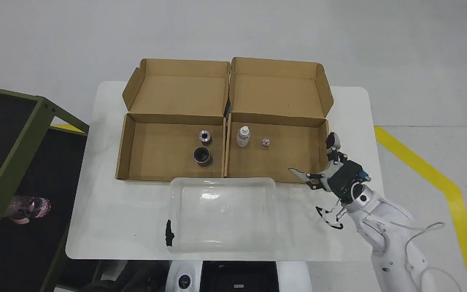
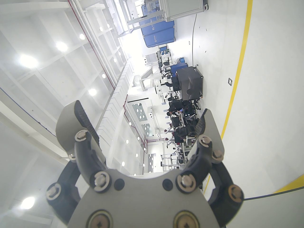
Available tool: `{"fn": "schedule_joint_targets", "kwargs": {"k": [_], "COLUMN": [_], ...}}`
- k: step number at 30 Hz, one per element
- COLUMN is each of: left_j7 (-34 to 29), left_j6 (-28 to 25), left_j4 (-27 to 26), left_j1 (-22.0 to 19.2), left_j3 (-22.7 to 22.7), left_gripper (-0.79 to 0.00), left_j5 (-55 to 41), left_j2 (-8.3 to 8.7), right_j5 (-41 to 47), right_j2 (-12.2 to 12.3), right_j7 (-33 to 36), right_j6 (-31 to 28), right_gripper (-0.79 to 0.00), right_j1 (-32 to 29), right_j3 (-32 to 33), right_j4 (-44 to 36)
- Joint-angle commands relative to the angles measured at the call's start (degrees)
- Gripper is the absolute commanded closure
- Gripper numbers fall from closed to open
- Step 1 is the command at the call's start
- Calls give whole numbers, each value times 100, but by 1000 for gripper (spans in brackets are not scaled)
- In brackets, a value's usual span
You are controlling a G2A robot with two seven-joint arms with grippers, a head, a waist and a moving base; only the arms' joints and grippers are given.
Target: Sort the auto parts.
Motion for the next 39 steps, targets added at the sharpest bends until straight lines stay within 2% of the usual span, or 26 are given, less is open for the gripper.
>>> {"fn": "schedule_joint_targets", "kwargs": {"k": [1, 9, 21, 39], "left_j7": [0, 0, 0, 0], "left_j6": [0, 0, 0, 0], "left_j4": [0, 0, 0, 0], "left_j1": [0, 0, 0, 0], "left_j3": [0, 0, 0, 0], "left_gripper": [-785, -785, -785, -784], "left_j5": [0, 0, 0, 0], "left_j2": [0, 0, 0, 0], "right_j5": [13, 70, 124, 136], "right_j2": [11, 47, 61, 62], "right_j7": [-131, -424, -578, -591], "right_j6": [82, 413, 805, 815], "right_gripper": [-785, -785, -785, -785], "right_j1": [-109, -459, -735, -743], "right_j3": [112, 482, 615, 623], "right_j4": [59, 186, 268, 270]}}
